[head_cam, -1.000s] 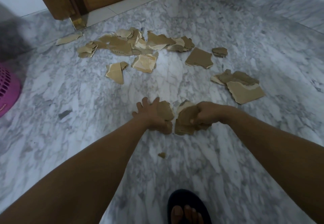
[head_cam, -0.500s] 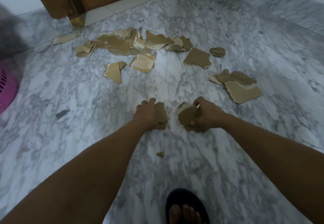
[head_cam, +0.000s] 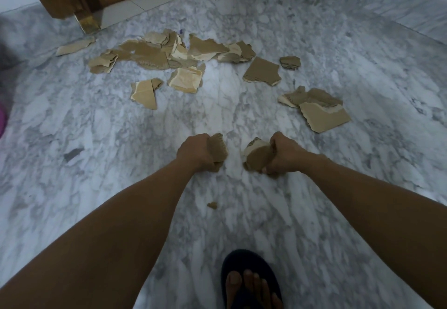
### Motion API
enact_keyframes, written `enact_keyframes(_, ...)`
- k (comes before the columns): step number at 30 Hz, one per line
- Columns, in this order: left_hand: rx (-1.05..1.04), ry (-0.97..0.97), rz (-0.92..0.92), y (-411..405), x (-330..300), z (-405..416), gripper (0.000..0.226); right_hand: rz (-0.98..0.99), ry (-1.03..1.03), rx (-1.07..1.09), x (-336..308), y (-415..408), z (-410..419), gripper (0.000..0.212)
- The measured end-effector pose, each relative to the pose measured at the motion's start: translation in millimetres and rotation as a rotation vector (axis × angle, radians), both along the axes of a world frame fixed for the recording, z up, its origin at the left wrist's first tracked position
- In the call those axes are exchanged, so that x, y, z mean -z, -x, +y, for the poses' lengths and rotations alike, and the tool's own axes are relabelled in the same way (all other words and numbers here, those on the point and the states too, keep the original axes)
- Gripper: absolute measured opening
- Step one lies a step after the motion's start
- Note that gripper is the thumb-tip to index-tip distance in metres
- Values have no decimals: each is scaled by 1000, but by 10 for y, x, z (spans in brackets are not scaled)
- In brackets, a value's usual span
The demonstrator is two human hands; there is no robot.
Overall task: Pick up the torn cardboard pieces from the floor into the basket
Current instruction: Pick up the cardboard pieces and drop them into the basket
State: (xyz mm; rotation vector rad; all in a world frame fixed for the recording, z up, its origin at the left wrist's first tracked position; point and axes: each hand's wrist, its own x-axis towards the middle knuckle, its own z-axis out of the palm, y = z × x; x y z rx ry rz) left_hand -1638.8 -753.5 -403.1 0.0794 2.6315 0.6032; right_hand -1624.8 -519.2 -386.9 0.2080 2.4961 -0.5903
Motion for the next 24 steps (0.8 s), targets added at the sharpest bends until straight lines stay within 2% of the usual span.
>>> enact_keyframes(2,13,16,32,-32,-26,40,50,18,38,33,-25,-12,66,67)
enact_keyframes(7,54,13,39,-92,-56,147,50,-16,-29,214,-134,3,422,66)
enact_keyframes(10,103,-56,-8,-114,-84,229,55,-37,-50,340,-219,-52,750,69)
enact_keyframes(15,207,-118,-115,-213,-155,279,60,-138,-92,433,-139,-243,999,73)
enact_keyframes(20,246,-89,-150,-347,-195,204,64,-90,-159,515,-31,-387,903,94)
enact_keyframes(24,222,-106,-140,-509,-196,90,61,29,-71,507,-25,-426,823,83)
